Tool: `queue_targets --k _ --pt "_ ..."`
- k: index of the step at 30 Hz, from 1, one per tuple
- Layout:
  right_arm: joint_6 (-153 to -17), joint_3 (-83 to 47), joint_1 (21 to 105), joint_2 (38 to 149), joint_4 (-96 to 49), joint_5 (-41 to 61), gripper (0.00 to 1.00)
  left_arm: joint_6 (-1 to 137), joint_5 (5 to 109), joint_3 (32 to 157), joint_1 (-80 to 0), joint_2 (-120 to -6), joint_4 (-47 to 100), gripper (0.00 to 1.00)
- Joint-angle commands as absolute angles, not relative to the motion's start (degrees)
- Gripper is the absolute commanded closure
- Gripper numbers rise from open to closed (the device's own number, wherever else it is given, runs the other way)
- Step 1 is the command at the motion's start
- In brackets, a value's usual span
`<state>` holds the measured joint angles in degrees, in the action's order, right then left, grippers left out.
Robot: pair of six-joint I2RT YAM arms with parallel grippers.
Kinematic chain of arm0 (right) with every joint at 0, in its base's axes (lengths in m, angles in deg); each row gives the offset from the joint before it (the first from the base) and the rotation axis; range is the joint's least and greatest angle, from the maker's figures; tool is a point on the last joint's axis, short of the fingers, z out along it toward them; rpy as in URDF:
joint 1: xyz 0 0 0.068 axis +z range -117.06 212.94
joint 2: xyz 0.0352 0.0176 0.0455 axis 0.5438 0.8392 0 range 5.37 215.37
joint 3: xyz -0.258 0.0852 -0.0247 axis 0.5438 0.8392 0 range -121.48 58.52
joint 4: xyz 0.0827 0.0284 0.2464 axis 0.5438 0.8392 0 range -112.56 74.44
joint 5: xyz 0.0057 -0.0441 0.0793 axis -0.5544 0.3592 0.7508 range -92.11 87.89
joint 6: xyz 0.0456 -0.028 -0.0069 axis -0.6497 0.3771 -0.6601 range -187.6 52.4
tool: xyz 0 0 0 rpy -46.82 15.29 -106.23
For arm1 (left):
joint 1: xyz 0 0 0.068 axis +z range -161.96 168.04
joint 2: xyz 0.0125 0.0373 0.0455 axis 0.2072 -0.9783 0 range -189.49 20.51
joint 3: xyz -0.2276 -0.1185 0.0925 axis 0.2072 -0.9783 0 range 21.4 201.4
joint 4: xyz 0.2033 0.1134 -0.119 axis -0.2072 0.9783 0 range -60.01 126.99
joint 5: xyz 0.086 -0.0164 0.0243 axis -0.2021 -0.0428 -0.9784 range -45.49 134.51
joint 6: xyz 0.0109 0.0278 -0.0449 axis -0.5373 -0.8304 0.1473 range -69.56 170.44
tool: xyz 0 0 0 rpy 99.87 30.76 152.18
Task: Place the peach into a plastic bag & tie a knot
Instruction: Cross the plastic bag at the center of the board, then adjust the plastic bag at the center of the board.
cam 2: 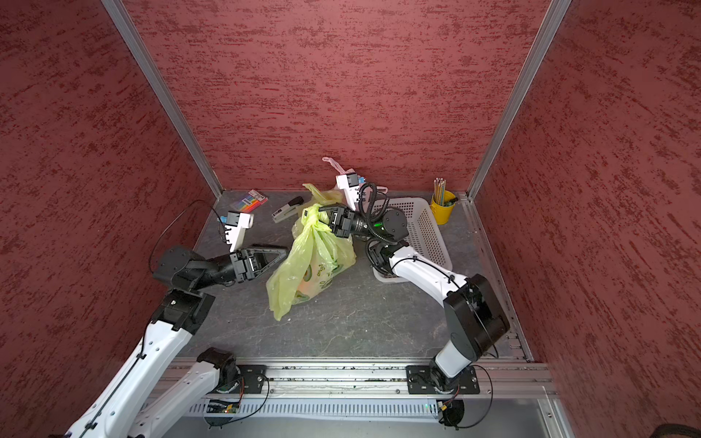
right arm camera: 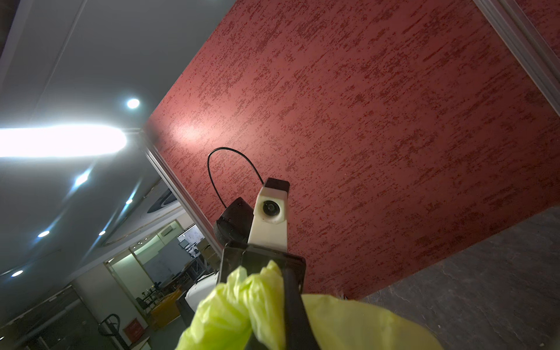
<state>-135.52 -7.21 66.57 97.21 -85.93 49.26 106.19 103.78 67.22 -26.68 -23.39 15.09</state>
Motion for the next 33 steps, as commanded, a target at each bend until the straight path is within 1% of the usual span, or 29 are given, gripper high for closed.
queue_targets --k 1,2,3,4,5,6,7,8,9,10,12,16,20,22,24,26,28,33 --pt "-135.0 -8.6 66.3 95.5 -86.0 49.9 1.00 108.4 106.5 70.4 -26.3 -23.7 11.3 0.35" --pt "-135.0 -8.6 66.3 95.4 -85.9 49.9 1.00 107.8 106.7 71.0 -26.3 -23.9 12.3 0.34" --pt "-134.9 -8.7 66.3 95.3 -85.8 49.8 1.00 106.7 106.4 71.9 -26.2 -24.1 14.6 0.35" --pt "-134.7 -8.6 66.3 95.1 -85.7 49.9 1.00 105.7 105.5 72.8 -26.2 -24.4 17.1 0.43" --pt "-134.4 -8.6 66.3 94.9 -85.1 49.8 1.00 105.4 104.7 73.5 -26.2 -24.7 18.9 0.53" --pt "-133.8 -8.5 66.3 94.6 -84.3 49.8 1.00 105.5 103.7 74.3 -26.2 -25.2 20.2 0.66" --pt "-133.0 -8.4 66.3 94.2 -83.4 49.8 1.00 106.0 102.6 74.7 -26.3 -25.9 20.9 0.76" --pt "-132.4 -8.4 66.3 93.9 -82.8 49.6 1.00 106.7 101.6 74.9 -26.3 -26.4 20.9 0.82" --pt "-131.9 -8.4 66.3 93.9 -82.2 49.6 1.00 107.3 100.4 74.9 -26.3 -26.9 20.8 0.87" --pt "-131.7 -8.5 66.3 93.9 -81.9 49.6 1.00 107.7 99.2 74.9 -26.4 -27.5 20.9 0.88" --pt "-131.8 -8.8 66.3 94.1 -81.8 49.7 1.00 107.8 97.4 74.8 -26.5 -28.6 21.0 0.88" --pt "-131.9 -8.7 66.4 94.2 -81.9 49.4 1.00 109.0 95.4 73.5 -28.3 -30.9 15.9 0.86" --pt "-131.8 -8.4 66.4 94.3 -81.8 49.2 1.00 108.6 93.5 73.7 -32.1 -33.7 13.2 0.85" --pt "-132.0 -8.4 66.4 94.3 -82.0 49.2 1.00 108.8 93.0 73.4 -32.9 -35.2 12.2 0.79" --pt "-132.0 -8.4 66.5 94.3 -82.0 49.2 1.00 110.5 93.0 72.3 -33.1 -36.4 9.1 0.64" --pt "-131.9 -8.3 66.4 94.1 -82.1 49.2 1.00 111.4 92.9 71.6 -33.0 -36.9 7.3 0.54" --pt "-131.9 -8.3 66.5 94.0 -81.9 49.3 1.00 111.5 92.6 71.5 -33.1 -37.1 7.4 0.51" --pt "-132.5 -7.8 66.6 94.2 -82.9 49.5 1.00 112.1 92.2 72.0 -33.0 -38.2 6.2 0.52"
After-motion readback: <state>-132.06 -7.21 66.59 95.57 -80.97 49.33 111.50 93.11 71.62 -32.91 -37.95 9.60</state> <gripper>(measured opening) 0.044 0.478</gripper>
